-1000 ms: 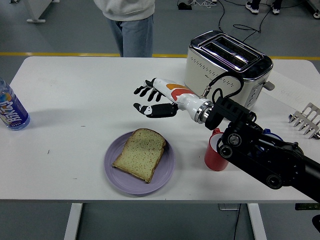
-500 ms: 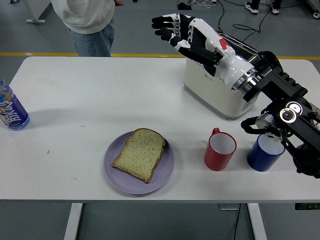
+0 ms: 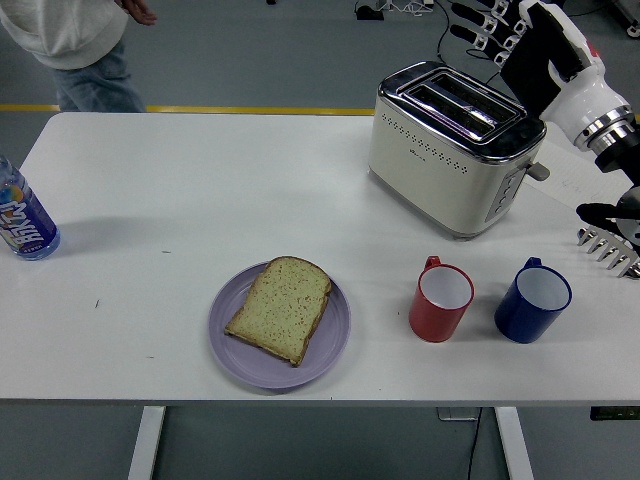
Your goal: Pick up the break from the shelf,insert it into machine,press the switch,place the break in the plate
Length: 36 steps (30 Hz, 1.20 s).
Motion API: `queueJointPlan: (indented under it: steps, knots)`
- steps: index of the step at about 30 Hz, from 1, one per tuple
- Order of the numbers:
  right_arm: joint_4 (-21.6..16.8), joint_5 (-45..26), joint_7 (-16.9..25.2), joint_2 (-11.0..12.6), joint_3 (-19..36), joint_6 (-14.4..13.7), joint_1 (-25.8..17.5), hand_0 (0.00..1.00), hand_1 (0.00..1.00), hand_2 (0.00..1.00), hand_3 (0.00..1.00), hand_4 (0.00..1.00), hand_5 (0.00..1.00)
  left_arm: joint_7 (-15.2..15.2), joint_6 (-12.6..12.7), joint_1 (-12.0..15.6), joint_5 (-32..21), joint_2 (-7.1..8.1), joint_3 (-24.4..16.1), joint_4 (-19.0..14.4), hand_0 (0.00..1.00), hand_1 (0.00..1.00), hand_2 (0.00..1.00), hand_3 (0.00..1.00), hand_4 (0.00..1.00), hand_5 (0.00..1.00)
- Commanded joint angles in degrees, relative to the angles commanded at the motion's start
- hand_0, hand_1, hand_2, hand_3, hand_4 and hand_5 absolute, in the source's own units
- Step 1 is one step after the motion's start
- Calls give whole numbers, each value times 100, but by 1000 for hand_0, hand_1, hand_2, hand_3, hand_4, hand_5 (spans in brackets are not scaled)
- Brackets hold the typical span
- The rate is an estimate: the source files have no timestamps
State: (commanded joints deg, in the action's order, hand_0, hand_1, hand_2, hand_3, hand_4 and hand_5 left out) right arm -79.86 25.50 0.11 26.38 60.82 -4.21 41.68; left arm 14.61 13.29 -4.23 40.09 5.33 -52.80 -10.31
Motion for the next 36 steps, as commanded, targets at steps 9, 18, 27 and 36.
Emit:
queueJointPlan:
  steps: [9, 18, 27, 36]
  knots:
    - [308, -18, 53, 447, -44, 83, -314, 882, 834, 814, 770, 541, 611, 15, -5, 19, 86, -18, -77, 0, 650, 522, 517, 572, 401, 832]
    - [330, 262, 137, 764, 424, 106, -1100, 891, 836, 815, 774, 525, 635, 18, -15, 70, 162, -25, -107, 0, 650, 522, 518, 571, 399, 832]
    - [448, 253, 179, 726, 818, 120, -1721, 903, 843, 831, 788, 513, 627, 52, -24, 117, 322, -22, -221, 0, 650, 522, 518, 572, 401, 833]
    - [477, 219, 171, 721, 1086, 168, -1931, 901, 844, 831, 790, 508, 632, 50, -25, 117, 349, -33, -241, 0, 650, 522, 519, 572, 400, 835]
